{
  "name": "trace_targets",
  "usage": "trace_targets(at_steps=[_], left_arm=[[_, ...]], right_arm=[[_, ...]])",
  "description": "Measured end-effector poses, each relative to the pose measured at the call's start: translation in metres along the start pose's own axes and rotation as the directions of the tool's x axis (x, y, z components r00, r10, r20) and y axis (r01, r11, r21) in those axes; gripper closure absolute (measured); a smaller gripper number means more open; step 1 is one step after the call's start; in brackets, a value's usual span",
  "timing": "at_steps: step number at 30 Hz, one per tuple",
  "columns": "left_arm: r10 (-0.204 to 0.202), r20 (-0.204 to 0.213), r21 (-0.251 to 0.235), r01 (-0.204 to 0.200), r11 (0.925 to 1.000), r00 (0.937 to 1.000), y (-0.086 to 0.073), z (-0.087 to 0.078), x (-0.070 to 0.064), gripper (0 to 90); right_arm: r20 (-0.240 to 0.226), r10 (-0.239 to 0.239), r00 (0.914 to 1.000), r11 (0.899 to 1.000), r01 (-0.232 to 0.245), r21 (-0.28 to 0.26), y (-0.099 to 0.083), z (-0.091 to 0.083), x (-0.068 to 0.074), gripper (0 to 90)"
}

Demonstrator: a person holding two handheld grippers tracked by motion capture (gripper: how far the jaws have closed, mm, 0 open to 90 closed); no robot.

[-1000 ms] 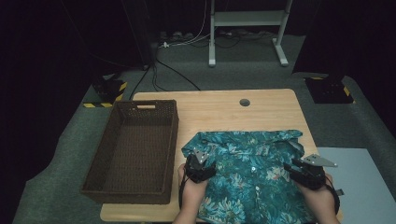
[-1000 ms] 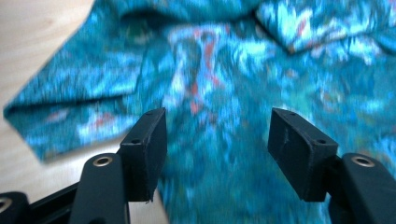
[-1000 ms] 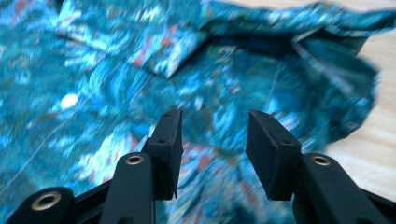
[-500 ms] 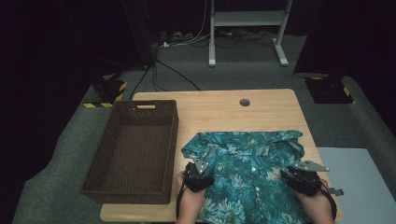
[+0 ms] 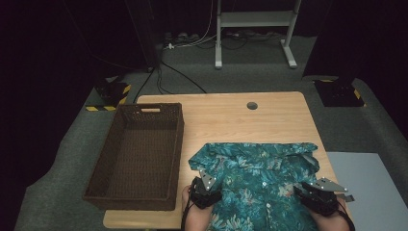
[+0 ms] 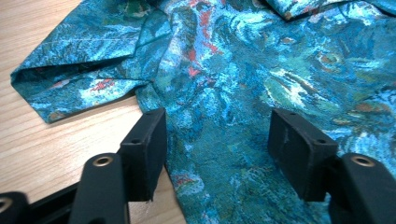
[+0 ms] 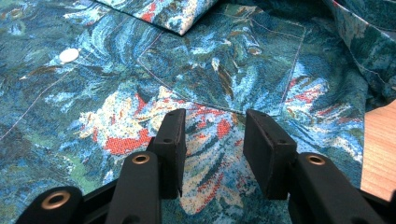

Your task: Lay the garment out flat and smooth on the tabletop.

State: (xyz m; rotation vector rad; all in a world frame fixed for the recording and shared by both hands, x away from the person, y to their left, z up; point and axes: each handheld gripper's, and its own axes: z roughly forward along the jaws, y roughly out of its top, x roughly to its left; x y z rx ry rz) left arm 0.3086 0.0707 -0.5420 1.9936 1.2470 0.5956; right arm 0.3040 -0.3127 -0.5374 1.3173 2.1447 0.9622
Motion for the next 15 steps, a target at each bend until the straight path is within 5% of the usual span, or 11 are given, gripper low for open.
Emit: trace_targets(at_steps=[9, 15], left_arm=[[-0.029, -0.045, 0.007, 0.030, 0.9995, 0.9985, 0.000, 0.001, 0.014, 27.6], [-0.045, -0.017, 0.022, 0.045, 0.9987, 0.9988, 0.002, 0.004, 0.019, 23.7]], right_arm=[[0.011, -0.002, 0.9999, 1.000, 0.003, -0.021, 0.012, 0.005, 0.002, 57.5], [0.009, -0.014, 0.9999, 0.998, 0.015, -0.059, 0.033, 0.012, 0.008, 53.7]])
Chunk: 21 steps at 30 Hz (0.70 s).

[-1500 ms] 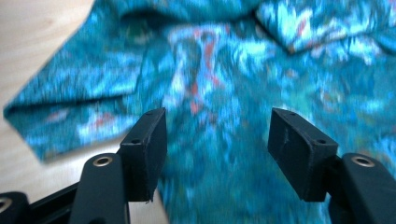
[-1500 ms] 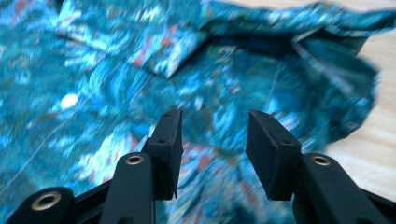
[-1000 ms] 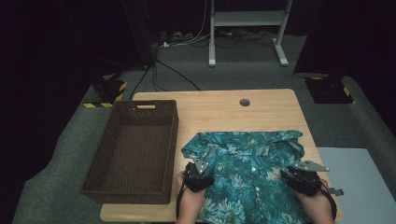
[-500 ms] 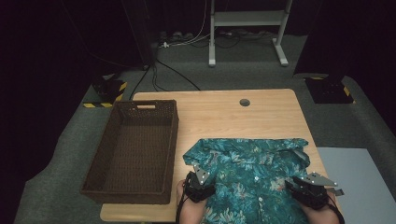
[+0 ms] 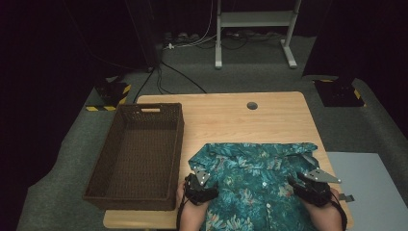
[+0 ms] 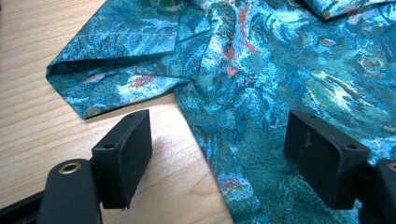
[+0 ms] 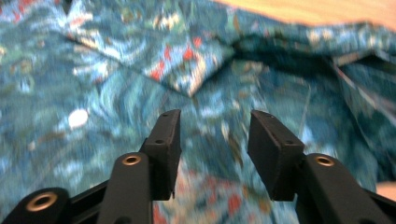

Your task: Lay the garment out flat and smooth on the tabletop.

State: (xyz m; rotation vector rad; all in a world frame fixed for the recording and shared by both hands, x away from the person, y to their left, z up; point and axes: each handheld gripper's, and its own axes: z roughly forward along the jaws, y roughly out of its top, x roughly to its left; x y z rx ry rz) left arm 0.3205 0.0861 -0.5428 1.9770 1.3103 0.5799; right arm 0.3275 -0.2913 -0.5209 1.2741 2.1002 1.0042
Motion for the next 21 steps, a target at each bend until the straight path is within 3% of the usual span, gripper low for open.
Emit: trace_targets(at_steps=[10, 21], left_arm=[[-0.008, -0.009, -0.002, 0.008, 1.0000, 0.9999, 0.000, 0.000, -0.001, 23.9], [-0.018, -0.020, -0.003, 0.018, 0.9998, 0.9996, -0.001, -0.001, -0.003, 24.8]], right_arm=[[-0.020, 0.005, 0.9998, 0.999, -0.006, -0.037, 0.025, 0.022, 0.008, 52.7], [-0.036, 0.018, 0.9992, 0.999, -0.019, -0.044, 0.033, 0.043, 0.009, 48.6]])
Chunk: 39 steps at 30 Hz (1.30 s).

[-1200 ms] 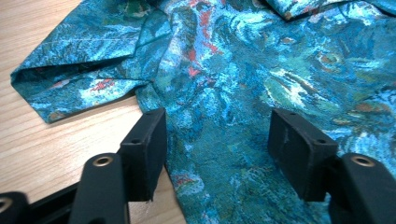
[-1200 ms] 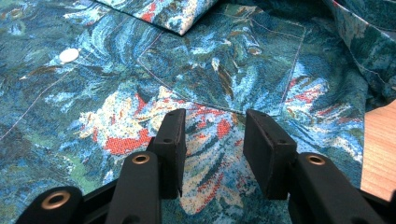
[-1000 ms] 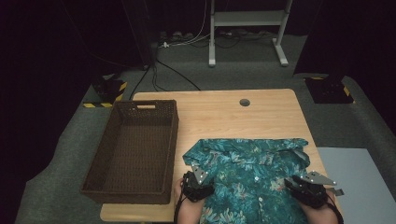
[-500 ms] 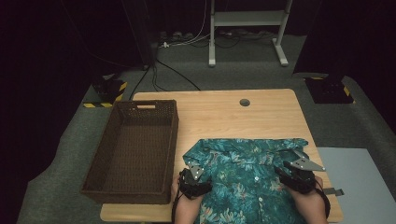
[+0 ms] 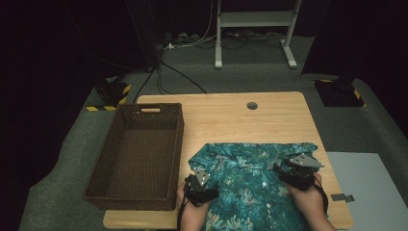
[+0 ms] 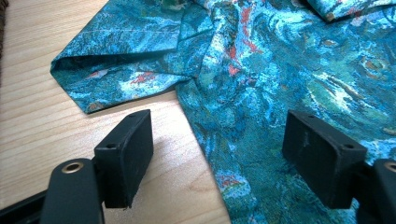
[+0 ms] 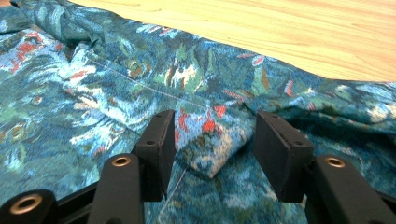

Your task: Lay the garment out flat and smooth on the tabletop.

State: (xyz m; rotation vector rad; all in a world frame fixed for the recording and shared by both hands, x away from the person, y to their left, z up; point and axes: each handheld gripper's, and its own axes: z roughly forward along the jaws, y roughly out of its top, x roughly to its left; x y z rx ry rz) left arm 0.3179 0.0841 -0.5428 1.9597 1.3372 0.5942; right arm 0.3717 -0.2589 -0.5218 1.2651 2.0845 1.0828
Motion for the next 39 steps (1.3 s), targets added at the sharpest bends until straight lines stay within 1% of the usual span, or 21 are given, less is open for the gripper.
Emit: trace_targets(at_steps=[5, 7, 11, 13, 14, 16, 19, 21, 23, 26, 30, 36, 39], left_arm=[[0.000, 0.001, 0.000, 0.000, 1.0000, 1.0000, 0.000, 0.000, 0.000, 24.8], [0.001, 0.002, -0.001, -0.001, 1.0000, 1.0000, 0.000, 0.000, 0.000, 25.1], [0.001, 0.002, -0.001, -0.001, 1.0000, 1.0000, 0.000, 0.000, 0.000, 25.1], [0.000, 0.004, 0.000, 0.000, 1.0000, 1.0000, 0.000, 0.000, 0.000, 25.1], [0.000, 0.004, 0.000, 0.000, 1.0000, 1.0000, 0.000, 0.000, 0.000, 25.1], [0.000, 0.004, 0.000, 0.000, 1.0000, 1.0000, 0.000, 0.000, 0.000, 25.1], [0.000, 0.005, -0.001, 0.000, 1.0000, 1.0000, 0.000, 0.000, 0.000, 25.1], [0.000, 0.005, -0.001, 0.000, 1.0000, 1.0000, 0.000, 0.000, 0.000, 25.2], [0.001, 0.004, -0.002, -0.001, 1.0000, 1.0000, 0.000, 0.000, 0.000, 25.3], [0.002, 0.004, -0.002, -0.002, 1.0000, 1.0000, 0.000, 0.000, 0.000, 25.5], [0.003, 0.006, -0.002, -0.003, 1.0000, 1.0000, 0.000, 0.000, 0.000, 25.8], [0.006, 0.006, -0.005, -0.006, 1.0000, 1.0000, 0.000, 0.000, 0.000, 26.5], [0.007, 0.005, -0.004, -0.007, 1.0000, 1.0000, 0.000, 0.000, 0.000, 26.8]], right_arm=[[0.006, 0.002, 1.0000, 1.000, -0.002, 0.007, 0.001, 0.008, 0.001, 47.3], [0.015, 0.007, 0.9999, 1.000, -0.008, 0.020, -0.001, 0.012, 0.001, 45.9], [0.033, 0.003, 0.9994, 0.999, -0.005, 0.044, -0.004, 0.020, 0.000, 46.9], [0.035, 0.002, 0.9994, 0.999, -0.004, 0.053, -0.004, 0.023, 0.000, 50.7], [0.036, 0.002, 0.9994, 0.998, -0.004, 0.055, -0.004, 0.023, -0.001, 55.8], [0.027, 0.000, 0.9996, 0.998, -0.001, 0.062, -0.004, 0.024, -0.001, 63.4], [0.006, -0.010, 0.9999, 0.998, 0.010, 0.063, -0.004, 0.024, 0.000, 75.9], [0.009, -0.020, 0.9998, 0.999, 0.019, 0.051, -0.004, 0.023, 0.002, 82.6], [0.013, -0.013, 0.9998, 0.999, 0.013, 0.033, -0.003, 0.021, 0.004, 85.1], [0.015, 0.000, 0.9999, 1.000, 0.000, -0.009, 0.002, 0.017, 0.005, 85.5], [0.024, 0.009, 0.9997, 0.998, -0.007, -0.058, 0.015, 0.014, 0.004, 85.8], [0.042, 0.023, 0.9989, 0.993, -0.018, -0.119, 0.033, 0.013, 0.000, 86.5], [0.047, 0.027, 0.9986, 0.990, -0.020, -0.139, 0.044, 0.015, -0.001, 87.1]])
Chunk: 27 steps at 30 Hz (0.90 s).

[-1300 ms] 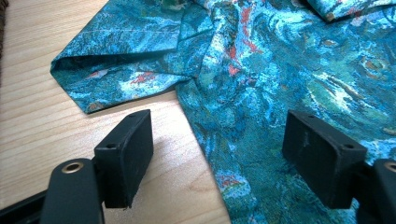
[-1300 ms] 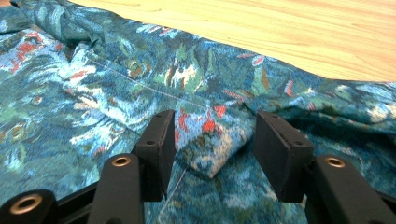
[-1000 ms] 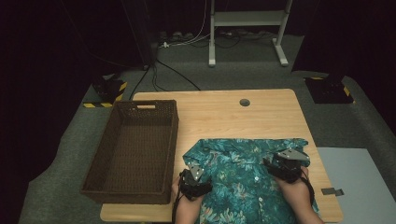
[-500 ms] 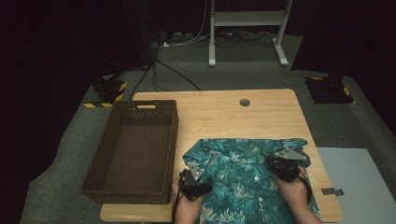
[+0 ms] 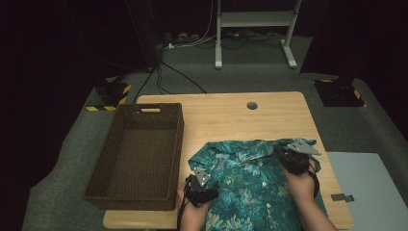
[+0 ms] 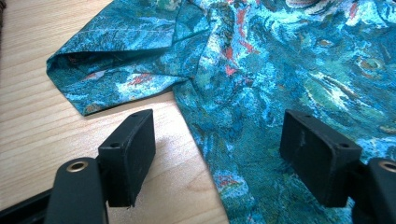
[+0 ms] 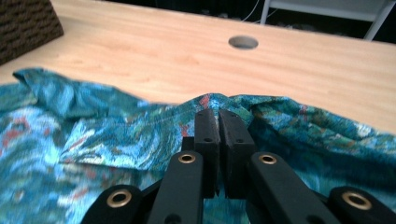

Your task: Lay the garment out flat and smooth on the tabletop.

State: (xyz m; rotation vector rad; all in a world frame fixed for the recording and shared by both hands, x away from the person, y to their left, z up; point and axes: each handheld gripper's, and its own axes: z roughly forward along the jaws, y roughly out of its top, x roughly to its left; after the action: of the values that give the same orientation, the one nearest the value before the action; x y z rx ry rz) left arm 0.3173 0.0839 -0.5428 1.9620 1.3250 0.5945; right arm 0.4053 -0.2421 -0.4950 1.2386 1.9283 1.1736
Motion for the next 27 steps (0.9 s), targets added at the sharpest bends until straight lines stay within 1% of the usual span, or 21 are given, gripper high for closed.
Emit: trace_targets(at_steps=[7, 11, 16, 19, 27], left_arm=[[0.001, 0.001, -0.001, -0.001, 1.0000, 1.0000, 0.000, 0.000, 0.000, 27.1], [0.002, 0.003, -0.001, -0.002, 1.0000, 1.0000, 0.000, 0.000, 0.000, 27.5], [0.003, 0.004, -0.001, -0.003, 1.0000, 1.0000, 0.000, 0.000, 0.000, 27.8], [0.003, 0.005, -0.001, -0.003, 1.0000, 1.0000, 0.000, 0.000, 0.000, 27.9], [0.009, 0.010, -0.002, -0.009, 1.0000, 0.9999, 0.000, 0.000, 0.001, 28.1]], right_arm=[[0.014, 0.005, 0.9999, 1.000, -0.005, -0.027, 0.019, 0.010, -0.004, 87.7], [0.024, 0.016, 0.9996, 0.999, -0.015, -0.037, 0.025, 0.016, -0.008, 87.8], [0.038, 0.028, 0.9989, 0.999, -0.027, -0.031, 0.030, 0.026, -0.013, 87.9], [0.041, 0.020, 0.9990, 1.000, -0.019, -0.019, 0.033, 0.033, -0.014, 88.0], [0.061, 0.024, 0.9979, 1.000, -0.023, -0.019, 0.046, 0.050, -0.022, 88.1]])
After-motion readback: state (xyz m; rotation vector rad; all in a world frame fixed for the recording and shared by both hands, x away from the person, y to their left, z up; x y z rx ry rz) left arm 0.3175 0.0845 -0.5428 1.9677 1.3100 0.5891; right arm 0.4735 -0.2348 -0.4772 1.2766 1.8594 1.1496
